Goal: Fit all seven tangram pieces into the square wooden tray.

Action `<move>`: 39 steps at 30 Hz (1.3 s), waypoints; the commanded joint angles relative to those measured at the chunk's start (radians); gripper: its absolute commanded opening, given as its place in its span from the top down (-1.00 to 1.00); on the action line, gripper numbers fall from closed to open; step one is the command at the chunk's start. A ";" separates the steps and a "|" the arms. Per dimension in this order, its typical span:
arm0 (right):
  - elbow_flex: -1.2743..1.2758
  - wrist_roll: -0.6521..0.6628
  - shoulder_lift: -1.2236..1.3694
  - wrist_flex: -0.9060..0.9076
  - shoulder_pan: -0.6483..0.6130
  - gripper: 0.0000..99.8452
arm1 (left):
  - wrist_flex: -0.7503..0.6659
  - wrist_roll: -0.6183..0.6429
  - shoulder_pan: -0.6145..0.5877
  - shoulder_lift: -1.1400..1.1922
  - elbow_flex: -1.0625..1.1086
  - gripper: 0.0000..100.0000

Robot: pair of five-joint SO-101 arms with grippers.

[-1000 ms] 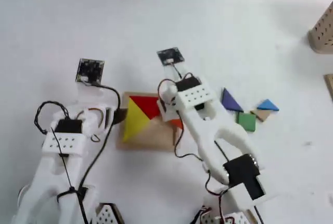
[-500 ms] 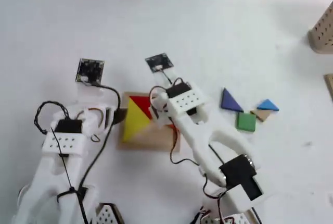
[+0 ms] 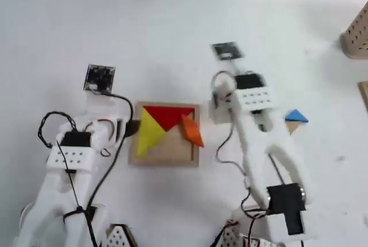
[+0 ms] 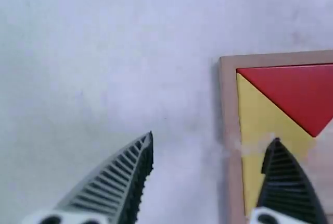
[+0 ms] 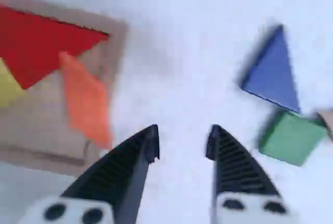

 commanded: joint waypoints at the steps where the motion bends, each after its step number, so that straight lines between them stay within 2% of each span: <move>1: 0.023 0.020 -0.047 0.010 0.206 0.93 | -0.002 -0.011 0.065 -0.022 0.005 0.34; 4: 0.106 0.075 -0.054 -0.019 0.328 0.97 | -0.005 -0.011 0.099 -0.025 0.011 0.47; 9: 0.368 0.155 -0.054 -0.216 0.467 0.97 | -0.002 -0.006 0.160 -0.025 -0.043 0.96; 11: 0.431 0.199 -0.059 -0.286 0.518 0.96 | 0.000 -0.003 0.209 -0.025 -0.061 0.93; 14: 0.431 0.209 -0.097 -0.274 0.573 0.96 | -0.002 0.015 0.317 -0.025 -0.066 0.96; 19: 0.476 0.216 -0.120 -0.318 0.532 0.96 | -0.025 0.218 0.496 -0.018 -0.087 0.96; 24: 0.477 0.216 -0.120 -0.321 0.530 0.96 | -0.236 0.453 0.679 -0.016 -0.063 0.96; 26: 0.477 0.216 -0.120 -0.321 0.530 0.96 | -0.331 0.505 0.733 -0.015 -0.038 0.95; 30: 0.477 0.216 -0.120 -0.321 0.533 0.96 | -0.365 0.531 0.746 0.010 -0.034 0.90; 36: 0.477 0.218 -0.120 -0.321 0.529 0.96 | -0.364 0.532 0.710 0.266 -0.078 0.36; 39: 0.477 0.218 -0.119 -0.321 0.529 0.96 | -0.364 0.532 0.716 0.378 -0.133 0.37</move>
